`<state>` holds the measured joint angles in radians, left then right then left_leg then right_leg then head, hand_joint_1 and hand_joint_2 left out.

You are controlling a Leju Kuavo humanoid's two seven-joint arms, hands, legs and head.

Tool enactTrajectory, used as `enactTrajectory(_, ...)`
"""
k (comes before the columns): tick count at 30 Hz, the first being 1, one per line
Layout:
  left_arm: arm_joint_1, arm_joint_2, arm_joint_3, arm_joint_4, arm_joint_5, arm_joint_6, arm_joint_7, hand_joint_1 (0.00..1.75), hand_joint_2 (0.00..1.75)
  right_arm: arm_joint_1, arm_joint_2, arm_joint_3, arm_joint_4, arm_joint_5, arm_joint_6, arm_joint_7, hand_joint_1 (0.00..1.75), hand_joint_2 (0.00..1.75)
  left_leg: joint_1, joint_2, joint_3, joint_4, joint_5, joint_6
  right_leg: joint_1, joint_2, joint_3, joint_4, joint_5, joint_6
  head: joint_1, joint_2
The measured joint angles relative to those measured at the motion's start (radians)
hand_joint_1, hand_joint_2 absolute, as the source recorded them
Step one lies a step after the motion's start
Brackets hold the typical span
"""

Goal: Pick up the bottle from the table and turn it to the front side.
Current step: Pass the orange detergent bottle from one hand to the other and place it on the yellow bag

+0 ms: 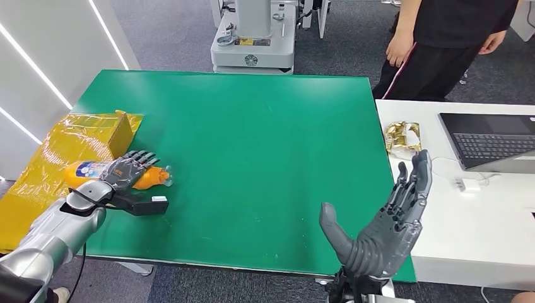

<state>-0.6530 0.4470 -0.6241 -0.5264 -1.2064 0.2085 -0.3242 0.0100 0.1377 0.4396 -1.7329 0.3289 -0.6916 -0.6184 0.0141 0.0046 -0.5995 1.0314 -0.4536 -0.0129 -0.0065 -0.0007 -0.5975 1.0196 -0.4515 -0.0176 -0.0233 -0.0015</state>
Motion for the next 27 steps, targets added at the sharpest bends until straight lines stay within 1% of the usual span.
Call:
enactTrajectory(9,0.002,0.024,0.000,-0.001,0.015,-0.012,-0.009,0.00,1.75,-0.003,0.000,0.002,0.001,-0.009,0.000,-0.012,0.00,1.75,0.000,0.001,0.001,0.000,0.000,0.000,0.000,0.001,0.000,0.000,-0.001,-0.001,0.000,0.000)
enactTrajectory(16,0.030,0.049,0.003,-0.035,0.019,0.010,0.017,0.00,1.75,-0.003,0.000,0.002,0.001,-0.003,0.000,-0.008,0.00,1.75,0.000,0.001,0.001,0.000,0.000,-0.001,0.000,0.001,0.000,0.001,-0.001,-0.002,0.000,0.000)
enactTrajectory(22,0.058,0.088,0.011,-0.078,0.018,0.008,0.021,0.00,1.75,-0.003,0.000,0.002,0.001,-0.004,0.000,-0.011,0.00,1.75,0.000,0.001,0.001,-0.001,0.000,-0.001,0.000,0.001,-0.001,0.001,-0.001,-0.002,0.000,0.000)
enactTrajectory(27,0.116,0.132,0.040,-0.158,0.026,0.014,0.027,0.00,1.75,-0.003,0.000,0.001,0.000,-0.004,0.000,-0.021,0.00,1.75,0.000,0.001,0.001,0.000,0.000,-0.002,0.000,0.002,-0.001,0.001,-0.002,-0.003,0.000,0.000)
